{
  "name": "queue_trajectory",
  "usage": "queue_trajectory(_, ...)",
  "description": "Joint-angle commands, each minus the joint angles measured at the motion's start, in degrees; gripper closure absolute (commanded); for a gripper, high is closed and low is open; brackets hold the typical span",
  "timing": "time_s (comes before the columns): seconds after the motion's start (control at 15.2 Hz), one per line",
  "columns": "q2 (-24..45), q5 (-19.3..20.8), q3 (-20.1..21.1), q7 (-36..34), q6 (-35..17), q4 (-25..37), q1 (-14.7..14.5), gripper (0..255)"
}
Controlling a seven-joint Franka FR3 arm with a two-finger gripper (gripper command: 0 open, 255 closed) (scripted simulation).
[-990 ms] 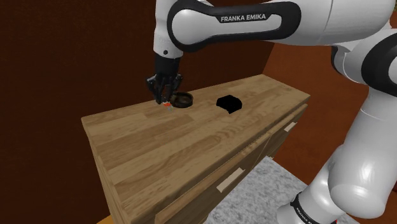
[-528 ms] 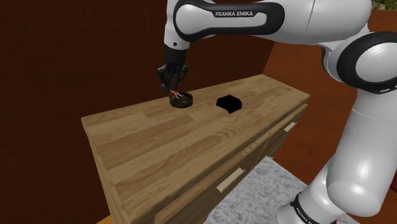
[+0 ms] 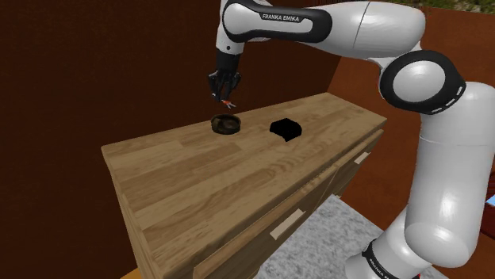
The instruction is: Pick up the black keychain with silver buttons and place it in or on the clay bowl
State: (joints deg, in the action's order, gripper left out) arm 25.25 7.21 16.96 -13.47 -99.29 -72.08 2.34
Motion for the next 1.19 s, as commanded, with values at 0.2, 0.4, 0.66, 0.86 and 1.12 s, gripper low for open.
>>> queue_trajectory(0.2,8.98,1.09,-1.70,5.03,5.89,14.90,1.55,255)
queue_trajectory(0.4,10.46,1.21,-1.98,5.84,5.37,15.86,1.98,255)
queue_trajectory(0.66,9.43,1.05,-1.92,5.69,1.58,11.01,2.58,255)
queue_trajectory(0.86,8.97,1.00,-1.91,5.58,-1.03,7.92,2.91,255)
queue_trajectory(1.12,8.71,1.01,-1.94,5.45,-4.28,4.38,3.26,255)
